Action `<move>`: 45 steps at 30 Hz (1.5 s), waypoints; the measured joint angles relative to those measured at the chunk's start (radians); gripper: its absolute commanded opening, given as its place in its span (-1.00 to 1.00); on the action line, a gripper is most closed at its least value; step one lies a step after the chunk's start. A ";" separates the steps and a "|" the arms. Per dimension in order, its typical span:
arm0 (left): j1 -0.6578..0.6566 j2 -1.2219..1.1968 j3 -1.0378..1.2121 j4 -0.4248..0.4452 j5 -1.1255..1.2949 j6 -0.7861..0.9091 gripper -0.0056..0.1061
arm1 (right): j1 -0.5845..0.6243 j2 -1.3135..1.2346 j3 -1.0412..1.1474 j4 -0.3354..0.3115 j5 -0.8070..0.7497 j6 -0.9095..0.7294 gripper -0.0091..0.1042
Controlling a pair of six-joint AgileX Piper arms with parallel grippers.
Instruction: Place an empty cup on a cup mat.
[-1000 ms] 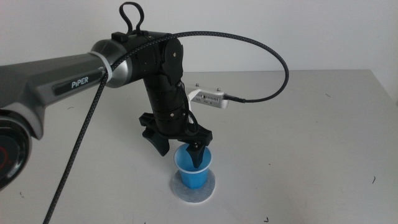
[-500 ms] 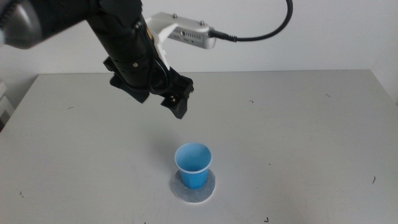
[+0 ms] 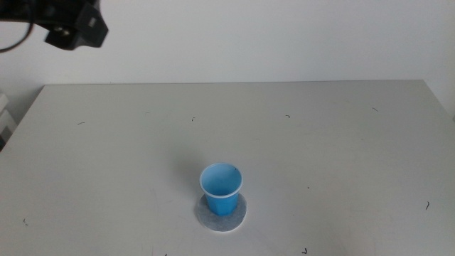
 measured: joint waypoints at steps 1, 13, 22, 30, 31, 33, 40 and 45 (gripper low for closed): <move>0.000 -0.023 0.004 0.016 0.001 0.000 0.99 | 0.000 0.000 0.000 0.000 0.000 0.000 0.82; 0.306 -0.371 0.459 -0.047 -0.060 -0.060 0.99 | 0.000 0.000 0.000 0.000 0.000 0.000 0.82; 0.487 -0.704 0.920 -0.129 -0.448 0.000 0.99 | 0.000 0.000 0.000 0.000 0.000 0.000 0.82; 0.493 -0.964 1.280 -0.155 -0.721 -0.025 0.99 | 0.000 0.000 0.000 0.000 0.000 0.000 0.82; 0.493 -0.995 1.322 -0.155 -0.760 -0.032 0.99 | 0.000 0.000 0.000 0.000 0.000 0.000 0.82; 0.502 -1.053 1.396 -0.155 -0.830 -0.044 0.99 | 0.000 0.000 0.000 0.000 0.000 0.000 0.82; 0.521 -1.202 1.625 -0.157 -1.051 -0.054 0.99 | 0.000 0.000 0.000 0.000 0.000 0.000 0.82; 0.521 -1.281 1.672 -0.178 -1.063 -0.057 0.99 | 0.000 0.000 0.000 0.000 0.000 0.000 0.82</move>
